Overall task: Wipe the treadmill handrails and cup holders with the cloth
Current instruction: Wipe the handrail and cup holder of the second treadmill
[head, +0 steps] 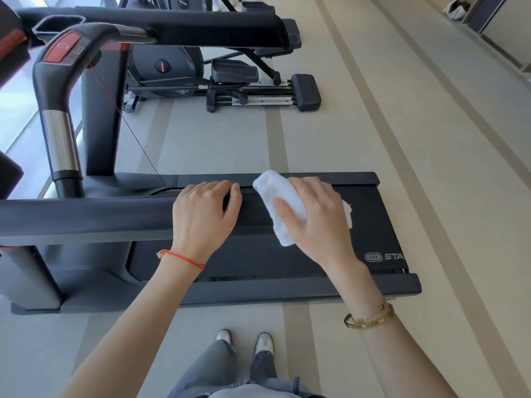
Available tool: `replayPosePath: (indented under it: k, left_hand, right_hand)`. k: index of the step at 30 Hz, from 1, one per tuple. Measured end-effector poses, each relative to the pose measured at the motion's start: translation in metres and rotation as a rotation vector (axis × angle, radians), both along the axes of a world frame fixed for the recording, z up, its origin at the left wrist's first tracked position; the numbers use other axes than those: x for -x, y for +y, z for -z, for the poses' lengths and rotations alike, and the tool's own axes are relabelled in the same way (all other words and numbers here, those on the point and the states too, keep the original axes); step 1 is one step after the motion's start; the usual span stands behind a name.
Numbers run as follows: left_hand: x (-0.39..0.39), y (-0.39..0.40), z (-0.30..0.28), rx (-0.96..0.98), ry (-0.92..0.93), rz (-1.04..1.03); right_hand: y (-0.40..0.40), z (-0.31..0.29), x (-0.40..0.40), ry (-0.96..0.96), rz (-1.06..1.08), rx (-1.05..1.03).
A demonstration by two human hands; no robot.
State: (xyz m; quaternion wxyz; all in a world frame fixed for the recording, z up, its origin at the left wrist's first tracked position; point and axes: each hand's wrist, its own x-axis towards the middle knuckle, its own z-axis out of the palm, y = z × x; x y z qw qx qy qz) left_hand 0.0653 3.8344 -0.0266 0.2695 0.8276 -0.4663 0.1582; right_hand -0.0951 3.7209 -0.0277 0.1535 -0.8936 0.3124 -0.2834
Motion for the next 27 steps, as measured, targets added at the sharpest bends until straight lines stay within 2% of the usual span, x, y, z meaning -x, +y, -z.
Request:
replayPosePath:
  k: [5,8,14,27]
  left_hand:
    - [-0.023,0.028,-0.007,0.012,0.055,-0.02]
    - [-0.048,0.054,-0.006,0.01,0.083,-0.045]
    - [-0.095,0.102,-0.002,0.011,0.123,-0.067]
    - [-0.198,0.187,-0.005,0.021,0.062,-0.106]
  right_hand:
    - [0.001,-0.015,-0.025,0.221,-0.073,0.152]
    - [0.008,-0.018,-0.044,0.282,-0.071,0.202]
    - [0.05,-0.019,-0.101,0.287,-0.108,0.278]
    - [0.16,-0.017,-0.24,0.229,-0.186,0.31]
